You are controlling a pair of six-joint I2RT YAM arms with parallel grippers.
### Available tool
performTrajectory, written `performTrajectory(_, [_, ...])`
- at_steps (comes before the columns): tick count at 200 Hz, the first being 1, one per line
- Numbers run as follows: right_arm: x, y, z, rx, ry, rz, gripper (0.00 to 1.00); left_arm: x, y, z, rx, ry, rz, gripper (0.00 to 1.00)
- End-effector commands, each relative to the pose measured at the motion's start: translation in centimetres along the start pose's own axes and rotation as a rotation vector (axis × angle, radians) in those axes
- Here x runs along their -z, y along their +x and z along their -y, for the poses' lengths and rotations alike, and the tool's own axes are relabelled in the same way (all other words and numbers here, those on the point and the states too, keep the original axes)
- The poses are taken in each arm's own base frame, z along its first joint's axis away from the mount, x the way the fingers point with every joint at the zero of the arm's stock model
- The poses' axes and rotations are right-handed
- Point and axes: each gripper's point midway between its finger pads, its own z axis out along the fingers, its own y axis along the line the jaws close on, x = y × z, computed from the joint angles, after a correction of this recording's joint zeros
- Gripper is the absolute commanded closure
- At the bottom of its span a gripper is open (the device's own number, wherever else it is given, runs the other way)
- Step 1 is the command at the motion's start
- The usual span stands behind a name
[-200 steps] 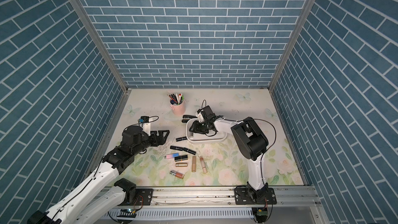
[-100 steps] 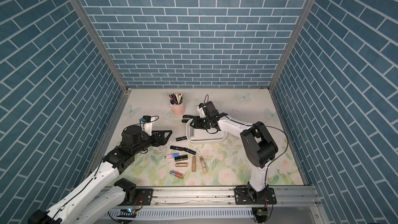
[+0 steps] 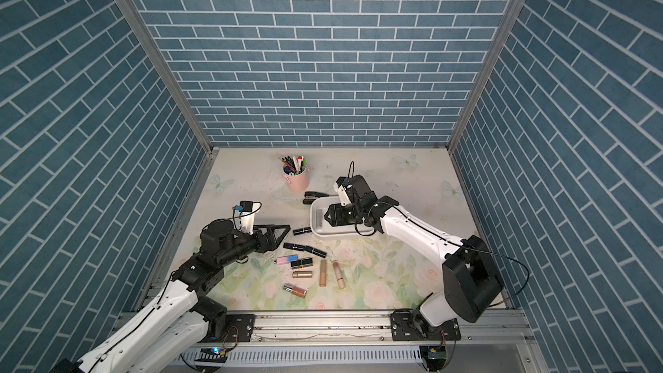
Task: Put the lipstick into the storage box
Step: Pick up the lipstick at the center of the board.
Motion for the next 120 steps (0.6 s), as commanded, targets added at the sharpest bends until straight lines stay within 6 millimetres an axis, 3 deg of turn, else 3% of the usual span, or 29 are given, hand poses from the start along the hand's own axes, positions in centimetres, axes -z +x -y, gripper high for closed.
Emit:
performTrajectory(1, [1.0,3.3,1.0,0.04,0.097,-0.068,0.48,0.1,0.4,0.6,0.014,0.034,0.009,0.07])
performTrajectory(57, [-0.8,10.1,0.9,0.069,0.178,-0.195,0.48,-0.4,3.1,0.3,0.059,0.031,-0.009,0.07])
performTrajectory(120, [-3.0,13.8,1.6,0.139,0.311,-0.28,0.48,-1.3,4.2,0.2,0.043,-0.018,-0.035,0.07])
